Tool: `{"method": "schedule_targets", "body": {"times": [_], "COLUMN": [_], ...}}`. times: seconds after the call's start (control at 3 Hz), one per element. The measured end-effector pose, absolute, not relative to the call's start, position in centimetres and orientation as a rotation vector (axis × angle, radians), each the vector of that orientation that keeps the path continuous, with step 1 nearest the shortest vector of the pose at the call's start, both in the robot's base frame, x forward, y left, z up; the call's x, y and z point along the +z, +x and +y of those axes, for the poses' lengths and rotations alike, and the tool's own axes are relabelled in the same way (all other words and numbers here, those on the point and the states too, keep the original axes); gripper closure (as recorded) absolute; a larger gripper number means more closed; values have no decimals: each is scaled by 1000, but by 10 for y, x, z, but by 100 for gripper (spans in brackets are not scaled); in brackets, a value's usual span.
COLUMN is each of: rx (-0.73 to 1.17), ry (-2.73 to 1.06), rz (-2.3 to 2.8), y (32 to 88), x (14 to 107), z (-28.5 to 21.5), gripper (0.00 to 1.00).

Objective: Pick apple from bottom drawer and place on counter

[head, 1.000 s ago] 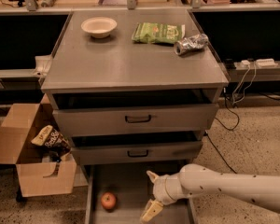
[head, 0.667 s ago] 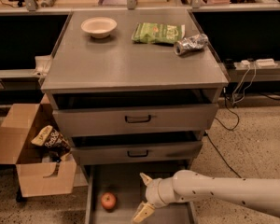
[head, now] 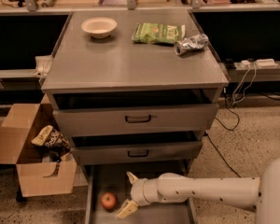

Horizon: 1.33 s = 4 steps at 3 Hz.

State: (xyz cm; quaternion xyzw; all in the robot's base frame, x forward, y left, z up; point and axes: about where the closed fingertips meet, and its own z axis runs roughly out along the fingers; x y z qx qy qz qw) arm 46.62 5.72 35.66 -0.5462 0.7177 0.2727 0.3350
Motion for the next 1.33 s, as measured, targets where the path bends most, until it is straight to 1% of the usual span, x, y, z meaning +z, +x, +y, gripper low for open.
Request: {"method": "schedule_targets", "body": {"times": [0.33, 0.67, 1.0, 1.33], "rx": [739, 745, 745, 734], "ry": [-1476, -1422, -1422, -1481], "rz": [1873, 1900, 1900, 1848], "y": [474, 492, 492, 498], "x": [299, 274, 274, 252], "z": [63, 61, 61, 68], "gripper": [0, 0, 0, 0]}}
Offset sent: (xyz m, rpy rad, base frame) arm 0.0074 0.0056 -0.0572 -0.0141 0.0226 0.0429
